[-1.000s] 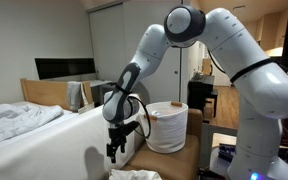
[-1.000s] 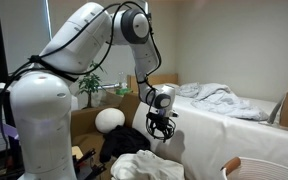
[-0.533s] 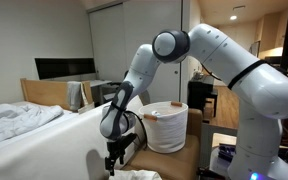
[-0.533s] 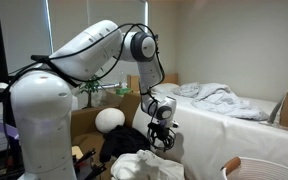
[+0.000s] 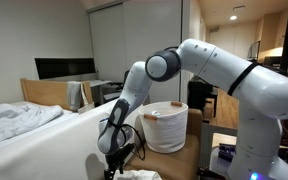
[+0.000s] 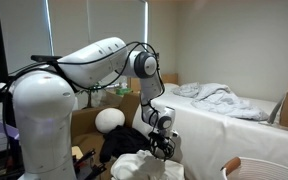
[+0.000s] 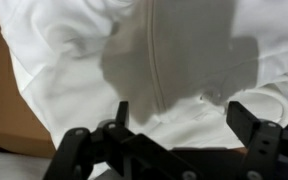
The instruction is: Put the white jersey in the laundry basket
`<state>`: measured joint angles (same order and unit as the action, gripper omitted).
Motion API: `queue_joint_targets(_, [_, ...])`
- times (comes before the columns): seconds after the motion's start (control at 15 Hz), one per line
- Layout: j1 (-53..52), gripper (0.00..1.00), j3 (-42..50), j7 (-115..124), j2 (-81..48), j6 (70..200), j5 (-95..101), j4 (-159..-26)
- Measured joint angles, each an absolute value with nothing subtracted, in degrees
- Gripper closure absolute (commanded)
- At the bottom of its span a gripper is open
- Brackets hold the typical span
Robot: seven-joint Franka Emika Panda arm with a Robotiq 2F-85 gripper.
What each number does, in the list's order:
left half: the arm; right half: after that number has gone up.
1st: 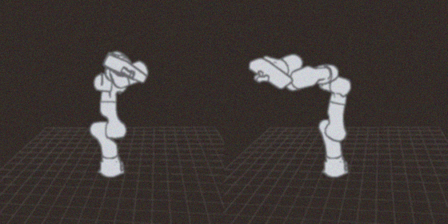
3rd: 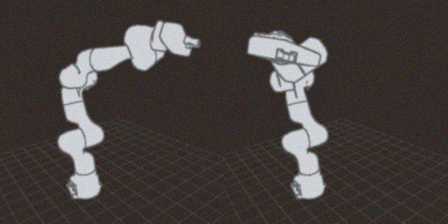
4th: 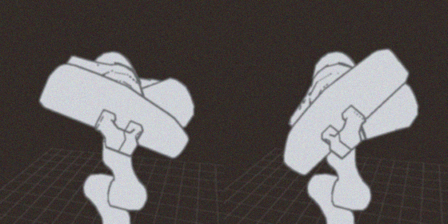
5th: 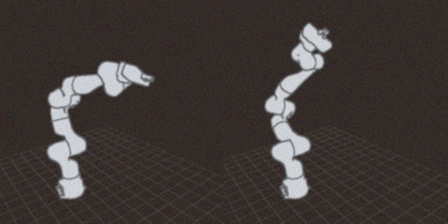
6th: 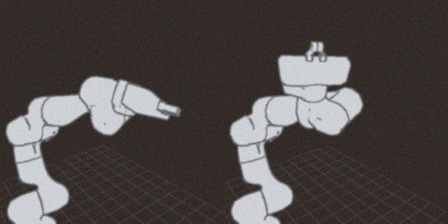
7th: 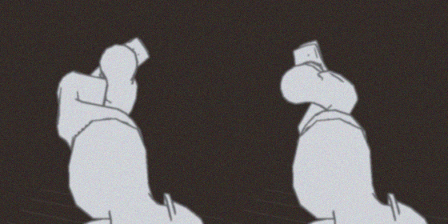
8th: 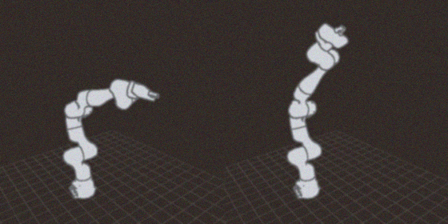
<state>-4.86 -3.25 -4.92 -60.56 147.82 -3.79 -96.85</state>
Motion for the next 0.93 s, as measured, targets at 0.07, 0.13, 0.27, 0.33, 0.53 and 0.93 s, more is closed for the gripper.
queue_joint_targets(0.07, [-5.41, 0.00, -2.98, -4.41, -62.06, 147.17, -3.53, -95.23])
queue_joint_targets(0.13, [-5.81, 0.00, -2.82, -4.04, -63.43, 146.35, -3.35, -93.62])
queue_joint_targets(0.27, [-6.21, 0.00, -2.68, -3.74, -65.96, 144.38, -3.25, -90.49])
queue_joint_targets(0.33, [-6.22, 0.00, -2.68, -3.74, -67.17, 143.05, -3.25, -88.92])
queue_joint_targets(0.53, [-6.04, 0.00, -2.65, -3.74, -70.75, 138.83, -3.25, -84.17])
queue_joint_targets(0.93, [-5.90, 0.00, -2.65, -3.74, -76.98, 130.25, -3.24, -74.69])
